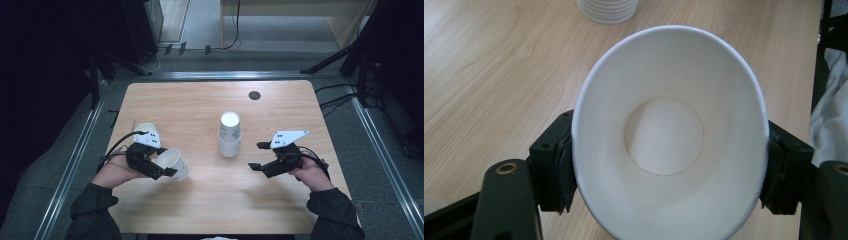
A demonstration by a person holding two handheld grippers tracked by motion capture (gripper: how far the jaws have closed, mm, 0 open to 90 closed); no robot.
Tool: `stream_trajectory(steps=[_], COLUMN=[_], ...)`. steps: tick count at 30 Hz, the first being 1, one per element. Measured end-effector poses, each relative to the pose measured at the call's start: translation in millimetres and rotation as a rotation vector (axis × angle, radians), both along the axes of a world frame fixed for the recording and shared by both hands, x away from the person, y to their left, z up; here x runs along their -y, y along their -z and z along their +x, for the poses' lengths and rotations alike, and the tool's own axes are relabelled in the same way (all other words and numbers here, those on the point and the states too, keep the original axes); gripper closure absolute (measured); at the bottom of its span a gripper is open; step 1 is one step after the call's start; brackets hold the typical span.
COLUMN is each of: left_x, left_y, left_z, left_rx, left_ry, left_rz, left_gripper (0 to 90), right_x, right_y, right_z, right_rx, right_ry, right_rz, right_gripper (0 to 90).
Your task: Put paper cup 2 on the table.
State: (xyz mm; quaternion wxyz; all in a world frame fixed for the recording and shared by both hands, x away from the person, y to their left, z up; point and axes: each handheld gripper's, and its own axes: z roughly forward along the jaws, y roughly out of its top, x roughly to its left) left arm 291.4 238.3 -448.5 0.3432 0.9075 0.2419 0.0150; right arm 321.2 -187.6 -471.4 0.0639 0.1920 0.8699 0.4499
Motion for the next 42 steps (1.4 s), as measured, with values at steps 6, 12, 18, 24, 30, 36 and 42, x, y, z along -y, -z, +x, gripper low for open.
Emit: stream_trajectory(steps=[6,12,18,24,30,36,42], left_x=[-13.4,-29.0,-45.1,-57.2,-67.6,-69.9,-68.6], left_y=[6.8,12.4,14.8,18.0,20.9,24.0,28.7], left_z=[-1.9,-0.4,1.5,7.1,10.0,12.2,14.1], left_rx=[-0.016,-0.024,-0.022,-0.012,-0.013,-0.001,-0.003], left_ry=[-0.031,-0.081,-0.124,-0.154,-0.197,-0.216,-0.222], left_rz=[0.024,0.056,0.063,0.104,0.119,0.153,0.18], left_gripper=[25.7,25.7,25.6,25.7,25.2,25.0,24.3], right_x=[4.3,4.9,7.1,7.0,5.3,5.2,5.0], right_y=[0.9,3.2,7.3,9.9,11.7,11.4,11.6], right_z=[5.1,10.5,17.7,23.0,24.7,25.3,25.6], right_rx=[0.001,0.008,0.002,-0.006,-0.005,-0.007,-0.003], right_ry=[0.021,0.061,0.094,0.101,0.102,0.114,0.115], right_rz=[-0.008,-0.023,-0.024,-0.028,-0.04,-0.042,-0.049], right_gripper=[21.9,21.9,21.9,21.9,21.8,21.9,21.8])
